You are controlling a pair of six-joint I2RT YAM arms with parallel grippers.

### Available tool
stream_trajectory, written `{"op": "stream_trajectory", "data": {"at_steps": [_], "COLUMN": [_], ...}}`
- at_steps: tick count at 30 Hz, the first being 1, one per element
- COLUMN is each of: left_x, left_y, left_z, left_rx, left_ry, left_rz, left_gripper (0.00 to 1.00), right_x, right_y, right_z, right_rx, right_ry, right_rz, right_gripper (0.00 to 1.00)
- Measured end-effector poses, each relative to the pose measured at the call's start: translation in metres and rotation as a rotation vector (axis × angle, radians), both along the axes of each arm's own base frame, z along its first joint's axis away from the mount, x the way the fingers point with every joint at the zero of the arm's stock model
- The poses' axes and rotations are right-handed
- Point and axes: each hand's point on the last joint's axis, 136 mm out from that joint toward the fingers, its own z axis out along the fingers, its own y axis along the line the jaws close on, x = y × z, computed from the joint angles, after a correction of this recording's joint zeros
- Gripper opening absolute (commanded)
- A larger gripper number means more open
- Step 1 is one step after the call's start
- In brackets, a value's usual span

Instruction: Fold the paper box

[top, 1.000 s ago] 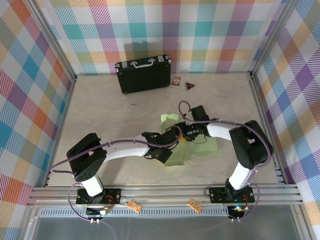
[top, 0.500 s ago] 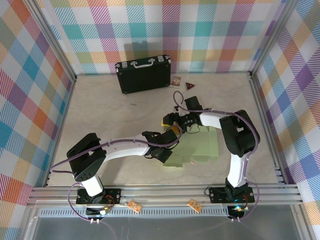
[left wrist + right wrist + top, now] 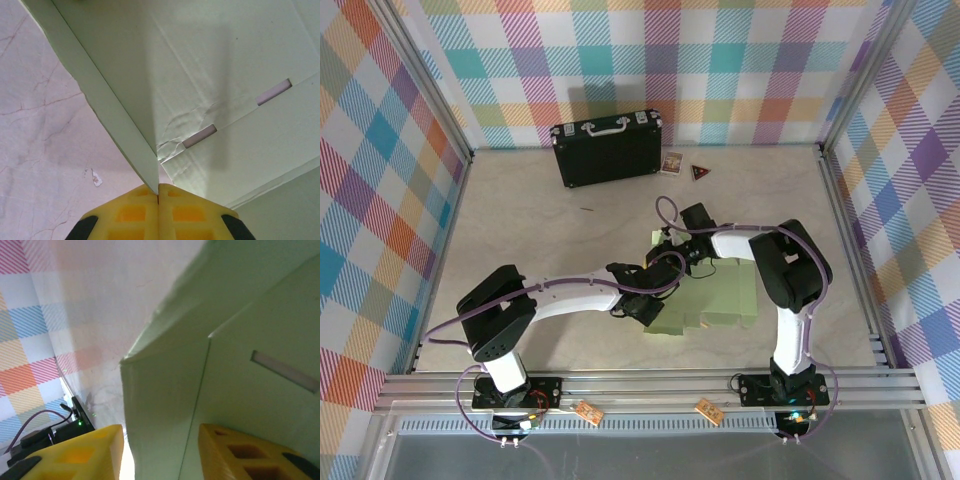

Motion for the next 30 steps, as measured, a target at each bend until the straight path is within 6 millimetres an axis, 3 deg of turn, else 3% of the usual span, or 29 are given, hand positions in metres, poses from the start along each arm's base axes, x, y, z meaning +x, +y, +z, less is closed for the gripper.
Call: {"op": "stream_trajectory", "data": {"at_steps": [1,5,10,13,17,20,23,30], "left_x": [0.000,0.000,-0.008,-0.009,-0.004,0.012,0.024,0.033], "left_y": [0.000,0.000,0.003,0.006,0.016,0.034,0.048,0.034], "left_z": [0.000,0.004,0.040,0.073,0.097,0.093,0.075,0.037], "left_rx": [0.000,-0.016,-0.127,-0.222,-0.348,-0.421,-0.439,-0.431], "left_ry": [0.000,-0.003,-0.035,-0.078,-0.099,-0.083,-0.046,0.040], "left_rz": [0.007,0.018,0.019,0.026,0.098,0.224,0.333,0.406], "left_gripper": [0.33,0.50,0.58,0.58,0.55,0.46,0.37,0.26], "right_x": [0.000,0.002,0.004,0.004,0.004,0.004,0.004,0.003], "right_y": [0.000,0.000,0.001,0.002,0.001,0.000,-0.003,-0.008], "right_z": [-0.001,-0.001,-0.002,-0.001,-0.001,0.000,0.001,0.001], "right_rx": [-0.001,0.005,0.011,0.025,0.037,0.046,0.047,0.056], "right_ry": [-0.002,-0.023,-0.050,-0.060,-0.070,-0.073,-0.075,-0.069], "right_rz": [-0.001,0.006,0.009,0.012,0.013,0.010,0.004,-0.002], "right_gripper": [0.38,0.36,0.31,0.28,0.27,0.25,0.24,0.23]}}
